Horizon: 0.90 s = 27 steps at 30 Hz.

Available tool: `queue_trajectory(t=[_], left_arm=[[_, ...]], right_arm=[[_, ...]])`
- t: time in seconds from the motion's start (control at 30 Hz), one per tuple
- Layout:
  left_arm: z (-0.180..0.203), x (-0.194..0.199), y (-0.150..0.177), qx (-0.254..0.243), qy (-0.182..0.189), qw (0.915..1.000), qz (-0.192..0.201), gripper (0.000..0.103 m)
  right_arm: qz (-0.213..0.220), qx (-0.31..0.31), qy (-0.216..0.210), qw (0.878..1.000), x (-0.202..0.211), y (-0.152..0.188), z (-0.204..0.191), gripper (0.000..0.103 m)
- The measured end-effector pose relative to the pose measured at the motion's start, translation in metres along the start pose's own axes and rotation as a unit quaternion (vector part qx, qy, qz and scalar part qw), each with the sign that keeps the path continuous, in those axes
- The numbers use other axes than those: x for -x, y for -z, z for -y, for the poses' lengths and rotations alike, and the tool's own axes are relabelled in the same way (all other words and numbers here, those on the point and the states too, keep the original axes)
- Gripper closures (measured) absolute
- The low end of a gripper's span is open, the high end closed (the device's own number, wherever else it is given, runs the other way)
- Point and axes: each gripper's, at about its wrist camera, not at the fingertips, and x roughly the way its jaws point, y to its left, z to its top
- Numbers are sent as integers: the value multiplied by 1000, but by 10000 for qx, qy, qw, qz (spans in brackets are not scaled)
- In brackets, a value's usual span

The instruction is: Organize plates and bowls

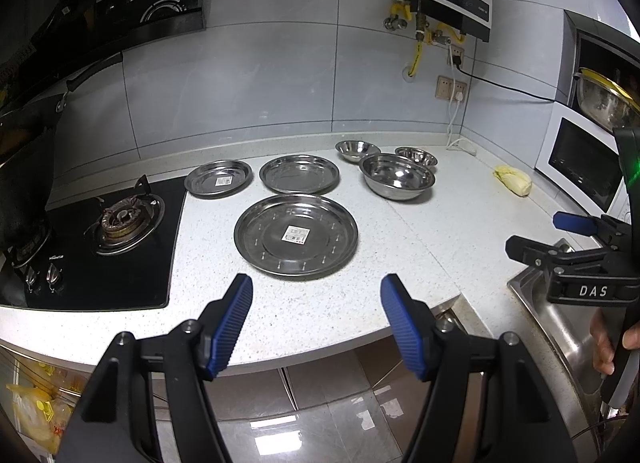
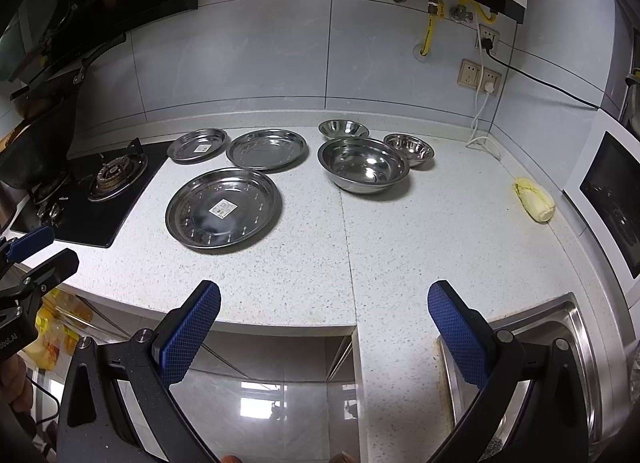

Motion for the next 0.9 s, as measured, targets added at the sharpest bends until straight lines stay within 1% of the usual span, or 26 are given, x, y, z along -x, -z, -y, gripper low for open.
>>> queue_trajectory(t=[0.63,0.9], left_arm=[[-20,-14,-3,99,-93,9998,-133,37],[-28,-21,-4,137,-207,9996,-167,37]], right_arm=[[-72,134,-121,9998,-19,-5,-17,1],[-116,181,-159,9996,-26,-6,-22,1]])
